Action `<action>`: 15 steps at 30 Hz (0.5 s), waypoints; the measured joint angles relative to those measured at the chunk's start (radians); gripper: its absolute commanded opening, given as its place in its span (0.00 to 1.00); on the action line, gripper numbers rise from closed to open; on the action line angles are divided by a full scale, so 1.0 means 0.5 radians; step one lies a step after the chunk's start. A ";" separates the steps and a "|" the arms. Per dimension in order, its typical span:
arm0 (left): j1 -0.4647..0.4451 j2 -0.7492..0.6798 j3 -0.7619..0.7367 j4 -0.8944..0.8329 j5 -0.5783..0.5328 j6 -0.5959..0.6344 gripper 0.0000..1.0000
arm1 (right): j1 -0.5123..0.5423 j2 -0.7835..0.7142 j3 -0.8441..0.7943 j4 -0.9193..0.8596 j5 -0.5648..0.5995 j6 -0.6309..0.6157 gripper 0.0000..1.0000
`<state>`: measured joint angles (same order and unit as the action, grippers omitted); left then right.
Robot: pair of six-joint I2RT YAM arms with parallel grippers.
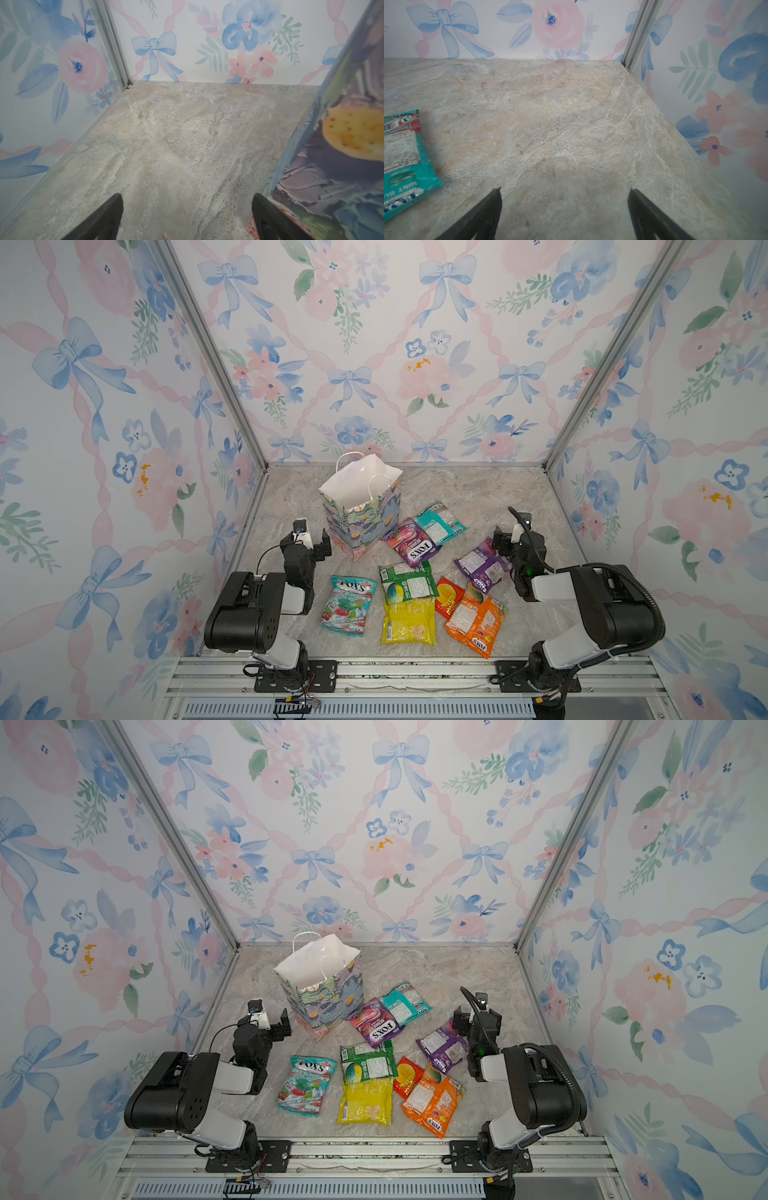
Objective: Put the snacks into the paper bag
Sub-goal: 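Raise both arms from the rest pose toward the table, then move the left gripper to the paper bag's rim while the right gripper approaches the snacks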
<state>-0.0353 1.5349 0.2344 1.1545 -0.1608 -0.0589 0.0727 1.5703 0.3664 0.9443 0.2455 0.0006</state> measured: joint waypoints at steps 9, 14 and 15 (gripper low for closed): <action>-0.002 -0.324 0.040 -0.343 -0.015 -0.026 0.98 | 0.000 -0.235 0.172 -0.512 0.082 0.047 0.96; -0.008 -0.887 0.313 -1.033 -0.188 -0.319 0.98 | -0.001 -0.520 0.840 -1.337 0.231 0.407 0.97; -0.008 -1.003 0.338 -1.130 -0.237 -0.398 0.98 | -0.002 -0.569 0.912 -1.397 0.233 0.468 0.97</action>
<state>-0.0391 1.0332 0.4034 0.5896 -0.2790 -0.2581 0.0715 1.2858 0.8223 0.2459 0.3622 0.2348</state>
